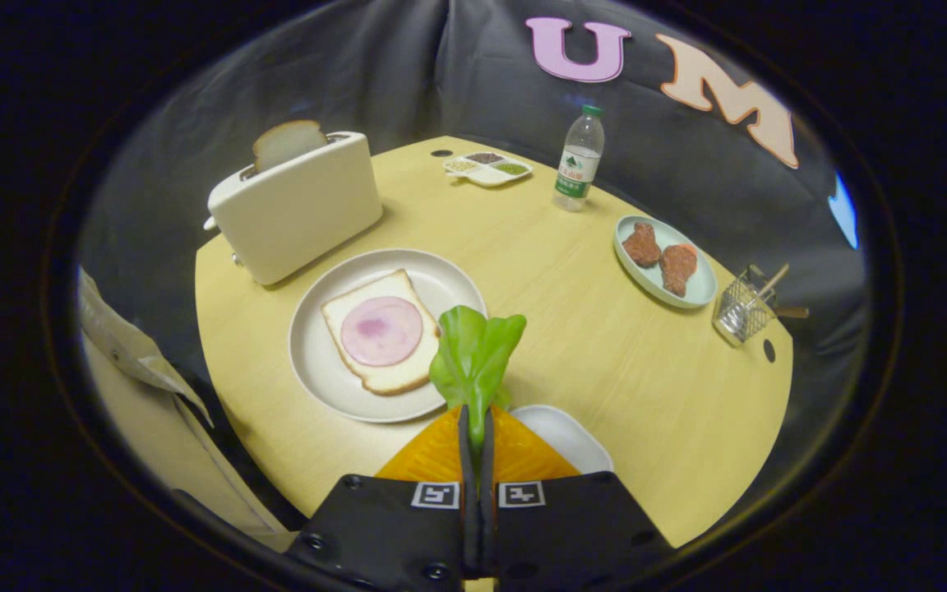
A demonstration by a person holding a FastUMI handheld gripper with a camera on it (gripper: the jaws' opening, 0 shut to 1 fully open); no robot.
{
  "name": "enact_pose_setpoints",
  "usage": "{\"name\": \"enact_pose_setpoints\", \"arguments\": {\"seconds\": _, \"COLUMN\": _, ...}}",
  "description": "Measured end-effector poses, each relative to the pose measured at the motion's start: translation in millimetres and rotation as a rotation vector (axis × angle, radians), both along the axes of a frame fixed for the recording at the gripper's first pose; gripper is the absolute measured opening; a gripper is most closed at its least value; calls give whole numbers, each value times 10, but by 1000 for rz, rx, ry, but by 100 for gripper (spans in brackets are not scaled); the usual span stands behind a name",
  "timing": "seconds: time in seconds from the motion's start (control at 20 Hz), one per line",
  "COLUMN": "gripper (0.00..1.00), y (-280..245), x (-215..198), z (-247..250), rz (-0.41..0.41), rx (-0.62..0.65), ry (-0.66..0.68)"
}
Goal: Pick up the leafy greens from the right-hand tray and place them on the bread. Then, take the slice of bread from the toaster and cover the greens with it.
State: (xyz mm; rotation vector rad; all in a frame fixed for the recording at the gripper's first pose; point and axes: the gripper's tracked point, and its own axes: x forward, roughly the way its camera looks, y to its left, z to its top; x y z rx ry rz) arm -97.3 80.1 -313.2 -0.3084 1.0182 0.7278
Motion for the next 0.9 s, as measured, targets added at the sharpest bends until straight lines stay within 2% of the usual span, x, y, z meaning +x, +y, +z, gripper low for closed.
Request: {"name": "enact_pose_setpoints", "arguments": {"seconds": 0.9, "gripper": 4, "y": 1024, "x": -31, "z": 2, "rz": 95, "rx": 54, "ry": 44}}
